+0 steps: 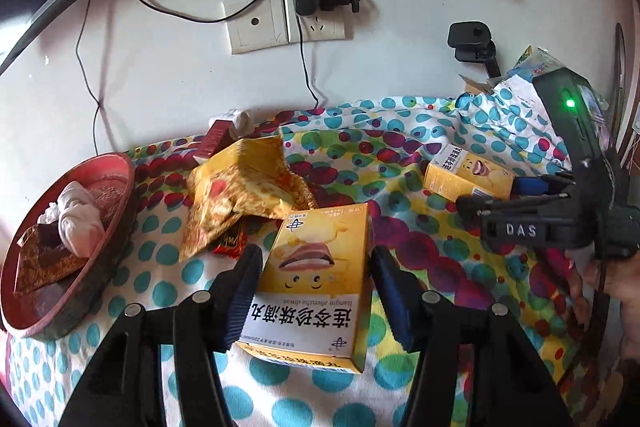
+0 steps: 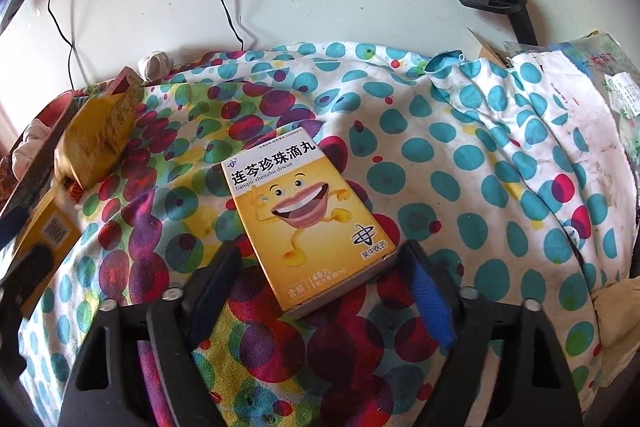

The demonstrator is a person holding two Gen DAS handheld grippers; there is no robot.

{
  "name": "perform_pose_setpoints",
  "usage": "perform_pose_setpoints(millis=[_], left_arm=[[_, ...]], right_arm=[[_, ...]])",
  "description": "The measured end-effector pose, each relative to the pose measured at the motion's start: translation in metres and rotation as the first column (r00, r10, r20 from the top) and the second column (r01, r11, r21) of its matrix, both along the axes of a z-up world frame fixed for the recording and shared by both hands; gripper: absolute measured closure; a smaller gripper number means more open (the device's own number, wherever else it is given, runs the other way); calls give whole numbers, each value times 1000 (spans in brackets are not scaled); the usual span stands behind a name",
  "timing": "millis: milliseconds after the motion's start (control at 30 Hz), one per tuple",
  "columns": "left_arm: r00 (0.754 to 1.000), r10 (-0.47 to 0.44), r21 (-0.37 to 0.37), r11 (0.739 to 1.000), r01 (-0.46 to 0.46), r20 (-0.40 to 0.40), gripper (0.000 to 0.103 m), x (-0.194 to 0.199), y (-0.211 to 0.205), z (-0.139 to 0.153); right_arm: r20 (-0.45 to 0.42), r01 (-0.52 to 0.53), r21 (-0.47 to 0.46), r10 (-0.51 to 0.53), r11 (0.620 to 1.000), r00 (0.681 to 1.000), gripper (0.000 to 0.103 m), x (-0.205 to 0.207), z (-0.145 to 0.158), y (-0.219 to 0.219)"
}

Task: Organize objects
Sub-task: 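Carry the yellow medicine box over the red tray with the left gripper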

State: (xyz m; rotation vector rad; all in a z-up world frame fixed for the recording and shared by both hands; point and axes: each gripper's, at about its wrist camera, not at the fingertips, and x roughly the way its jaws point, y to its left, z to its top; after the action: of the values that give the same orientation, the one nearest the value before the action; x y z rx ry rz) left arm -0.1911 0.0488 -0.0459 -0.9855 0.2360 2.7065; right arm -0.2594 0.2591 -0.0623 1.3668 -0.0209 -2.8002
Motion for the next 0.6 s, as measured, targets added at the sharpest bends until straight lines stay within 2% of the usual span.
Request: perform_pose_setpoints(millis=[100,267,467,600], left_arm=[[999,33,0,999,-33,-6,45,20,-14,-2],[996,85,19,996,-85,30,45,35,-35,-10],[992,121,39,992,-122,24,45,43,-52,-8],[990,142,41,989,-142,17,45,47,-61,-6]], right_arm=[[-2,-5,3,5,1000,1000,41,0,1,-1],[-9,-17,1,17,1000,1000,45,0,2,-3],[-69,16,10,-15,1000,998,46,9,9,1],[-78,41,9,-40,999,996,46,9,11,4]])
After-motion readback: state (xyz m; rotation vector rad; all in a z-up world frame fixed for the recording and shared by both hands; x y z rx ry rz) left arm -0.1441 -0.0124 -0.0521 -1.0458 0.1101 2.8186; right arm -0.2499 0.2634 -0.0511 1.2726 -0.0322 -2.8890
